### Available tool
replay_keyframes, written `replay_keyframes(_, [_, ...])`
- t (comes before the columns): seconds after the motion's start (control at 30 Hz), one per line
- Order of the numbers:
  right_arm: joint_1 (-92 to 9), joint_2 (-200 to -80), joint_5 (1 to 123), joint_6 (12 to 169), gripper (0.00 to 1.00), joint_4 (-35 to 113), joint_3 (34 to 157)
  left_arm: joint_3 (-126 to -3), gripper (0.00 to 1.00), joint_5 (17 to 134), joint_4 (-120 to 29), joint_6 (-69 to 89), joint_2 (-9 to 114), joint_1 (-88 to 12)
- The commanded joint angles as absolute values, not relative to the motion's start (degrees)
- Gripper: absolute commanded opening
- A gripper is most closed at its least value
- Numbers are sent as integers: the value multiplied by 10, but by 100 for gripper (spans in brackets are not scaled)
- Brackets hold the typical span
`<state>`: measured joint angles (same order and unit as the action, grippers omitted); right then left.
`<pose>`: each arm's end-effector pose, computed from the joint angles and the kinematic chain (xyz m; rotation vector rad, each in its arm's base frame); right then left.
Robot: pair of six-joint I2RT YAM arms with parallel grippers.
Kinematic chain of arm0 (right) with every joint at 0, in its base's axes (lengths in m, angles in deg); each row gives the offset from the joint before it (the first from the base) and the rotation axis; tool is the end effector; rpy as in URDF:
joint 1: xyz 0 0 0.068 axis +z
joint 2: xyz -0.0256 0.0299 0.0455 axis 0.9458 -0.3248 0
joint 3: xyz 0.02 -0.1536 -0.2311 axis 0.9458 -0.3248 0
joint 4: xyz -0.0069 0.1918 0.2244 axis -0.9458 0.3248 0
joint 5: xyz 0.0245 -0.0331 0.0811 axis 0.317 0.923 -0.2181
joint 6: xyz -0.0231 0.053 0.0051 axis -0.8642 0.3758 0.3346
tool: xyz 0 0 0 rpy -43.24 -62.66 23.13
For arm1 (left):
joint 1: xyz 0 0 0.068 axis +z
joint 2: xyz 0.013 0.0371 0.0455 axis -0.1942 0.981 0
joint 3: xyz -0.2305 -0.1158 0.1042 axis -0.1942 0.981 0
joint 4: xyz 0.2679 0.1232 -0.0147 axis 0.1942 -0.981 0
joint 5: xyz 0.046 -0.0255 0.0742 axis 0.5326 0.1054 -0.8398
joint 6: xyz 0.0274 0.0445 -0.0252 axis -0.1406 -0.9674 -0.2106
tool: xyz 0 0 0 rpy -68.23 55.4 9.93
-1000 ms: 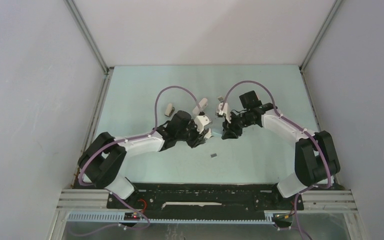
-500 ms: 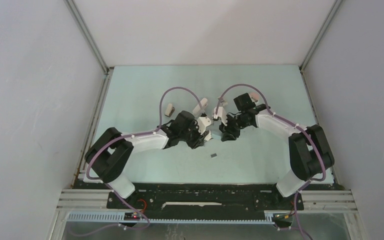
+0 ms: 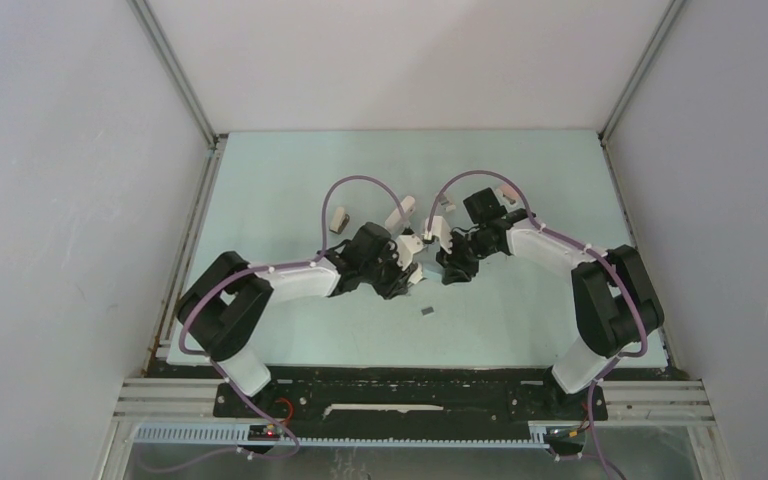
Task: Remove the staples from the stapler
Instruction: Unload the staple at the center of the board.
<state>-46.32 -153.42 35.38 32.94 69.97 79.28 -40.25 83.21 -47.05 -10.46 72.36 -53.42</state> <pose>0.3065 0.1671 0.1718 -1.6874 1.9071 0.6514 0.2572 -0.2490 0.1348 1.1624 2.1278 -0.6073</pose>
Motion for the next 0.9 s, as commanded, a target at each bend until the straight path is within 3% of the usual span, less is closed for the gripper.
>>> replay_keyframes(0.0, [-460,-1533,383,335,0,770,797,-398,32,754,-481,-68,663,-516])
replay_keyframes(0.33, [-448,-1534,336,356,0,777,808,-375,32,758,-481,-59,600,-517])
replay_keyframes(0.6, [-483,-1518,233,379,0,812,836,-364,33,798,-432,-9,573,-515])
replay_keyframes(0.87, [-496,-1502,108,402,0,845,862,-355,53,916,-286,142,580,-515])
